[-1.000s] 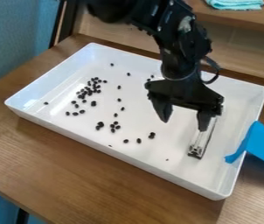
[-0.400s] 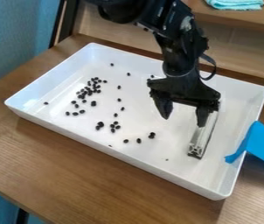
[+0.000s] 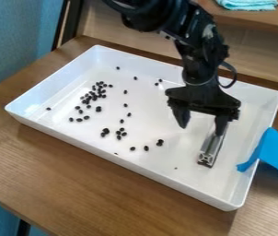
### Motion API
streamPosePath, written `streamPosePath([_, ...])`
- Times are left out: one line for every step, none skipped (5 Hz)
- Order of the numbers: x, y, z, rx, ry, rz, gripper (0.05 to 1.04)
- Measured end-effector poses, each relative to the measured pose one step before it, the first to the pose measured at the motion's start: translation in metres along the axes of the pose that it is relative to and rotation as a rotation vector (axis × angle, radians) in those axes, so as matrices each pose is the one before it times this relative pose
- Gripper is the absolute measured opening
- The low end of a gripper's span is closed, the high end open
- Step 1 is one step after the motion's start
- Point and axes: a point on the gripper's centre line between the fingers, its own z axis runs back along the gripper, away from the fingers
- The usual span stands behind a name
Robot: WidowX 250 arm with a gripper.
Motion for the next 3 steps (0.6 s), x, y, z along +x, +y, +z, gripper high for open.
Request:
streamPosePath([0.00457,-0.00684,-0.00176,-0.0064,-0.0078,0.0003,1.001])
streamPosePath([0.00311,-0.00623,-0.00026,-0.0045,-0.0068,-0.0006,1.001])
streamPosePath([-0.00550,-0.00664,-0.00602,0.0005,0.0156,-0.0154,1.001])
